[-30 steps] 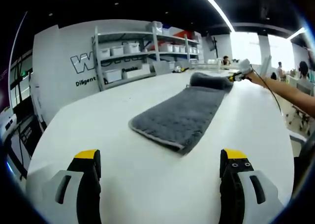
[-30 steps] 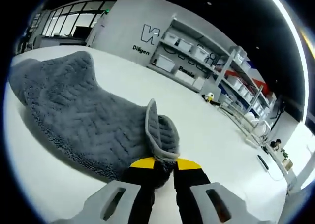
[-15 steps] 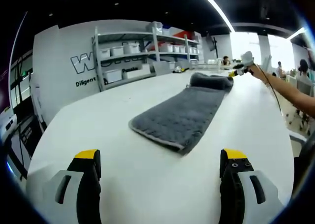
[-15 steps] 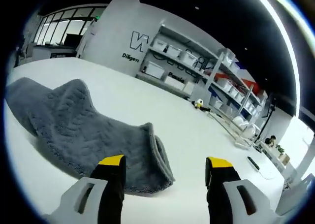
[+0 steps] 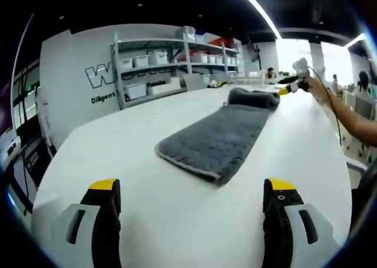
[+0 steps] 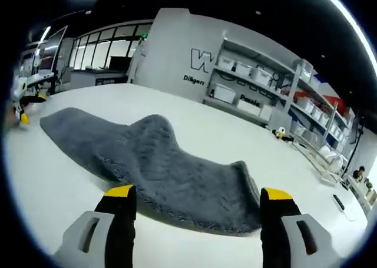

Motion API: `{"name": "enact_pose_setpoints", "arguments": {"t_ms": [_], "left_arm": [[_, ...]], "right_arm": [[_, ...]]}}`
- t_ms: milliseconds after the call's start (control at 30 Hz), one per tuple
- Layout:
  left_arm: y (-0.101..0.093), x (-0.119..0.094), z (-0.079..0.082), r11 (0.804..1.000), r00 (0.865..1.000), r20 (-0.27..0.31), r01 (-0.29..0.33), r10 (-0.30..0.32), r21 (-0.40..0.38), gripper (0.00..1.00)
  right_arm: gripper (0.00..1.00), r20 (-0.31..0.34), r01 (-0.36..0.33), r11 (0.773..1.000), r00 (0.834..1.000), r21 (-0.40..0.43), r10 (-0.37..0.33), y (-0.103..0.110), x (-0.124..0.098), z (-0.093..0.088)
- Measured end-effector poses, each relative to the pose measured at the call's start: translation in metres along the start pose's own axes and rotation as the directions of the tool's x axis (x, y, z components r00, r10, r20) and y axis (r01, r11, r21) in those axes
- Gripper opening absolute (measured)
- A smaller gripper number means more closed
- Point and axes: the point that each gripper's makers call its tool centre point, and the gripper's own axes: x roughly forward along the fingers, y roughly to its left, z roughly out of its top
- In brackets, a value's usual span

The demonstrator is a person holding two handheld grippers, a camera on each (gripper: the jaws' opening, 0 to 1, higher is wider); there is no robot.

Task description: Open the folded towel by lifting each exposed corner and separating the folded layers until the towel lies flat within the target outline without major curled edges

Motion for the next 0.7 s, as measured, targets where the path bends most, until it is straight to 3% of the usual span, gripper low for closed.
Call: {"name": "enact_pose_setpoints", "arguments": {"t_ms": [67, 167, 333, 700], "left_arm": [[0.0, 0.0, 0.0, 1.0, 1.0, -0.001, -0.002, 0.002, -0.001, 0.99], [0.001, 0.0, 0.0, 1.0, 1.0, -0.001, -0.004, 0.004, -0.004, 0.99], [0.0, -0.001, 0.0, 1.0, 1.0, 0.001, -0.007, 0.007, -0.004, 0.99], [0.003, -0.003, 0.004, 0.999, 0.999, 0.016, -0.043, 0.043, 0.018, 0.98]], "right_arm": [[0.99, 0.003, -0.016, 1.0, 1.0, -0.006, 0.016, 0.007, 0.0, 0.003], [0.99, 0.028, -0.065, 0.996, 0.997, -0.053, 0.067, 0.035, -0.002, 0.017], [0.99, 0.09, -0.118, 0.992, 0.989, -0.041, 0.121, 0.068, -0.006, 0.034], [0.99, 0.082, -0.217, 0.972, 0.971, -0.087, 0.224, 0.13, -0.008, 0.038]]}}
